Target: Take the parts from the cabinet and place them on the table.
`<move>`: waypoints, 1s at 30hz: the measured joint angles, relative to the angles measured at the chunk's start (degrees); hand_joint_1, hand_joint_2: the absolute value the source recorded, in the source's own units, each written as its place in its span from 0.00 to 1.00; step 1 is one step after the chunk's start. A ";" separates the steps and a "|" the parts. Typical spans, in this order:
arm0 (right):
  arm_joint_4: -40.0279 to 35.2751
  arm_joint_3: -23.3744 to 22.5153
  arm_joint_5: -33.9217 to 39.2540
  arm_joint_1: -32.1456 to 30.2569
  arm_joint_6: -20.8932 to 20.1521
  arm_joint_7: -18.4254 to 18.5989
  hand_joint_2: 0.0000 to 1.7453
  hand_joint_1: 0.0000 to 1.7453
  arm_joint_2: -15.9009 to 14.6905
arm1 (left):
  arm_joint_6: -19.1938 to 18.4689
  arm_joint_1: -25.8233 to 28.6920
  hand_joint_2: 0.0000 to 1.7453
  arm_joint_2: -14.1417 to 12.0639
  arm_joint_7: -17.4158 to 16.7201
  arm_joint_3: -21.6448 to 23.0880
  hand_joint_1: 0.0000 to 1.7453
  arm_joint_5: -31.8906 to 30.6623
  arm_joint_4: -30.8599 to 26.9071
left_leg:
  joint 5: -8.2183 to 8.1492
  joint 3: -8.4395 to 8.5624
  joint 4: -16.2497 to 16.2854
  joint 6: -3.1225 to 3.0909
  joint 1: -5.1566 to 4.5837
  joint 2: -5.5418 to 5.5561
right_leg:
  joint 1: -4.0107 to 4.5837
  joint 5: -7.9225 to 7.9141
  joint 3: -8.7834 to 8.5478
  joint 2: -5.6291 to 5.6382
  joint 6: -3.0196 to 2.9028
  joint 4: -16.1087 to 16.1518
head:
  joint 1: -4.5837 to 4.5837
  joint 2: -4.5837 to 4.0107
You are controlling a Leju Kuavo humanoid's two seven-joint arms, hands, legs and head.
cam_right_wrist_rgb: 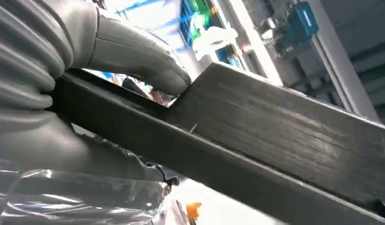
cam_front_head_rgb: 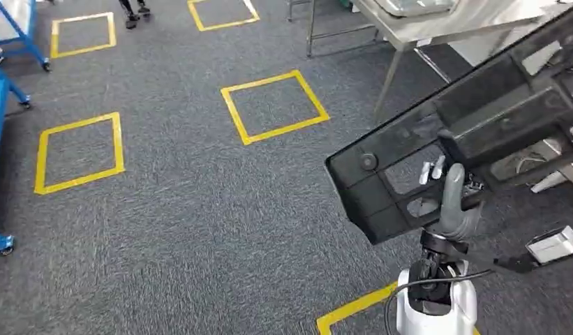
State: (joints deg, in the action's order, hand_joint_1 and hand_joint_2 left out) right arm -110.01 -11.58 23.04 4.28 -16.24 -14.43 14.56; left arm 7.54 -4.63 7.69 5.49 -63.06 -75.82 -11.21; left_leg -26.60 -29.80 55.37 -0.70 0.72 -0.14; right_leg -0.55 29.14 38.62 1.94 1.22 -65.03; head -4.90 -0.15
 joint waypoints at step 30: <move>-5.81 -6.23 -19.06 -11.89 8.81 -5.66 1.00 1.00 -0.77 | -0.68 -0.46 1.00 -1.29 -0.98 2.64 0.00 -3.37 0.00 | -1.21 1.58 -0.32 -0.40 -0.03 0.45 | 0.09 -2.21 -0.30 0.44 0.06 2.44 | 0.00 0.00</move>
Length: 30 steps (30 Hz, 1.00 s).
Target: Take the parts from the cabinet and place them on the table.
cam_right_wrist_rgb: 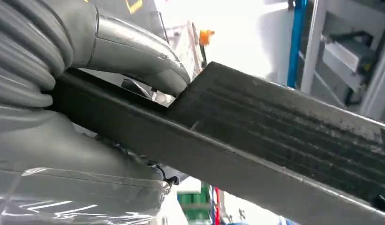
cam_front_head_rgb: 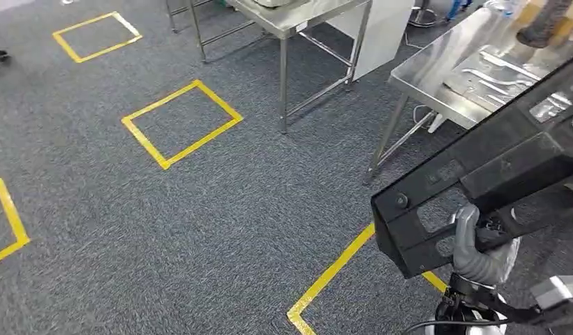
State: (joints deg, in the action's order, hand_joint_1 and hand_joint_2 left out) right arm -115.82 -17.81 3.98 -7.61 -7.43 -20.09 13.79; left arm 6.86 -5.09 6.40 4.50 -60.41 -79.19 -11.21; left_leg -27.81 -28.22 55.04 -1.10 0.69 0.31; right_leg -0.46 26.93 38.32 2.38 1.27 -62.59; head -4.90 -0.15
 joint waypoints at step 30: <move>1.92 2.58 -10.67 4.76 5.31 -0.70 1.00 1.00 -0.24 | -0.20 -0.24 1.00 -0.11 1.01 0.26 0.00 0.13 0.00 | 0.25 -0.73 0.57 -0.03 -0.13 0.39 | -0.13 -0.70 -1.20 1.27 0.11 1.56 | 0.02 0.00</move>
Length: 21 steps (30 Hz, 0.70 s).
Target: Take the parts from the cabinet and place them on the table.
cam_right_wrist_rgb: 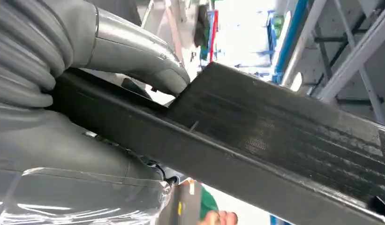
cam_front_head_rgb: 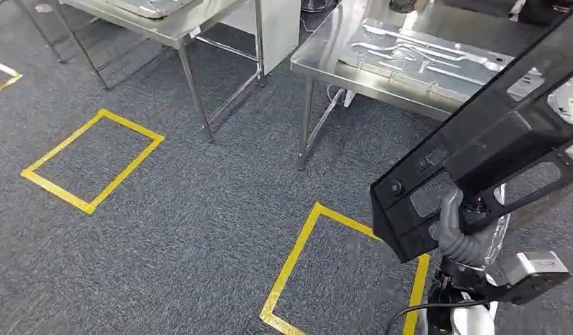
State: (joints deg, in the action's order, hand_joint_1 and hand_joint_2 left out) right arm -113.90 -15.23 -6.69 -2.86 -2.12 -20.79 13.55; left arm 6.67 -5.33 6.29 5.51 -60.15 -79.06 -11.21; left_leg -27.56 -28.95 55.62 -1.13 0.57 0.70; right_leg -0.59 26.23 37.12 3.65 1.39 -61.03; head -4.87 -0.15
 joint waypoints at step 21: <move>0.90 0.96 -0.98 -1.54 1.38 -1.16 1.00 1.00 -0.59 | -0.61 -0.64 1.00 0.57 -0.55 0.20 0.00 -0.22 0.00 | -7.67 -7.33 17.69 1.58 -0.22 -1.41 | 0.12 -1.03 -2.36 0.70 -2.72 2.74 | -0.02 0.00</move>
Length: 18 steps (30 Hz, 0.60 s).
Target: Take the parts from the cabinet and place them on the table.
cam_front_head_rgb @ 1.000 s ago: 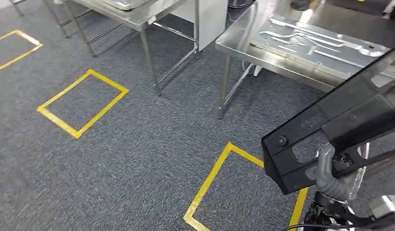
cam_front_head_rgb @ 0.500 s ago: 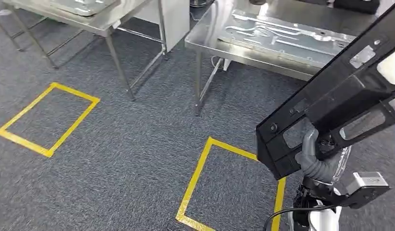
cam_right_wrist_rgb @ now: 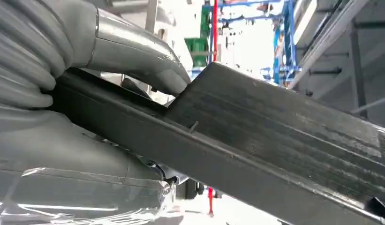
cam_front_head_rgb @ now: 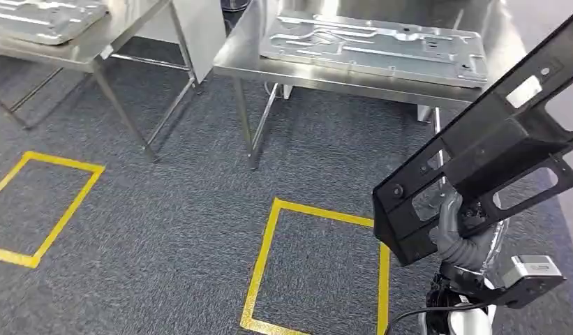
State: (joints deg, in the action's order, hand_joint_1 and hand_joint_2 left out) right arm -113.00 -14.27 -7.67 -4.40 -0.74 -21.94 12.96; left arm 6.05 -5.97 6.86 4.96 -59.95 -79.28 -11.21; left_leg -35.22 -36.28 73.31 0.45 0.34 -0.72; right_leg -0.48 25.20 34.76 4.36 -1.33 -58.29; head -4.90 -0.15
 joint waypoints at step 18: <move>0.50 -0.04 0.70 1.30 -1.44 0.72 1.00 1.00 0.00 | 0.07 0.95 1.00 0.18 -0.13 0.13 0.00 0.26 0.00 | 7.51 7.05 -17.59 -1.34 -0.14 -4.22 | -1.05 0.51 0.06 -5.90 4.80 -1.95 | 0.00 0.00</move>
State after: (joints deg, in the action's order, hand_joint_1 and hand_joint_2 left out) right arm -112.50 -14.32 -6.97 -3.09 -2.19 -21.22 12.96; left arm 6.12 -5.02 7.04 4.83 -59.82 -79.01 -11.21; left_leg -27.71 -29.23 55.72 -0.89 0.20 -4.94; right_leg -1.53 25.71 34.82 -1.54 3.47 -60.25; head -4.90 -0.15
